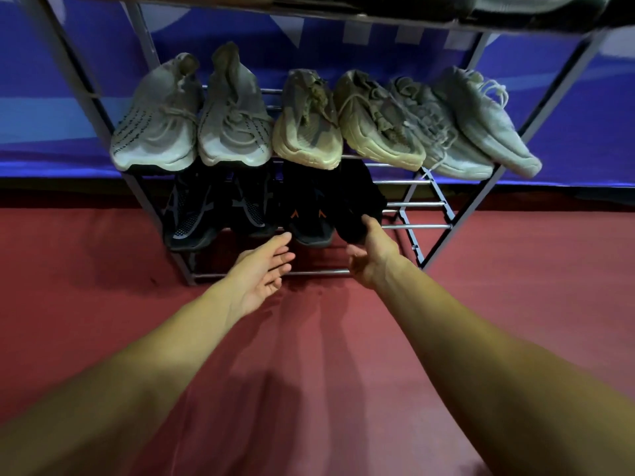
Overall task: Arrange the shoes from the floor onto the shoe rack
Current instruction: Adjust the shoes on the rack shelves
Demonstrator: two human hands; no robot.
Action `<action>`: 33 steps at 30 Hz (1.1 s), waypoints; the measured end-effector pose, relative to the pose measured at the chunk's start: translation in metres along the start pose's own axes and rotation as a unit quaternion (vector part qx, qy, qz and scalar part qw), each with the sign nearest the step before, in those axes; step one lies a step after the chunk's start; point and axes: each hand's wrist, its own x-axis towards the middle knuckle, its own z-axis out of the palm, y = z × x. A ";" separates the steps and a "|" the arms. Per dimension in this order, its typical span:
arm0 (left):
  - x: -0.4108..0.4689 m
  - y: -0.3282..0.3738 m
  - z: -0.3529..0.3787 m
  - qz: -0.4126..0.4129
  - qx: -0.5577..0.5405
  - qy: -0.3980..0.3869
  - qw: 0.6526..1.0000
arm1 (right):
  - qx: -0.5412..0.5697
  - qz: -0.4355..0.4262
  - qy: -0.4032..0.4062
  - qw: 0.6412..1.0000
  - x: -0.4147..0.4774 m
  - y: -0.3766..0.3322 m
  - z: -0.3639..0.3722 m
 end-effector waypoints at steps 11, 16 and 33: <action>0.016 0.001 0.054 0.021 -0.010 0.033 0.999 | -0.011 -0.068 0.040 0.997 0.006 -0.015 -0.030; 0.015 0.001 0.058 0.050 0.015 0.013 0.999 | -0.032 -0.072 0.023 0.997 0.007 -0.014 -0.034; 0.016 0.017 0.017 0.048 -0.106 0.156 0.981 | -0.008 -0.039 -0.020 0.999 0.006 -0.008 -0.031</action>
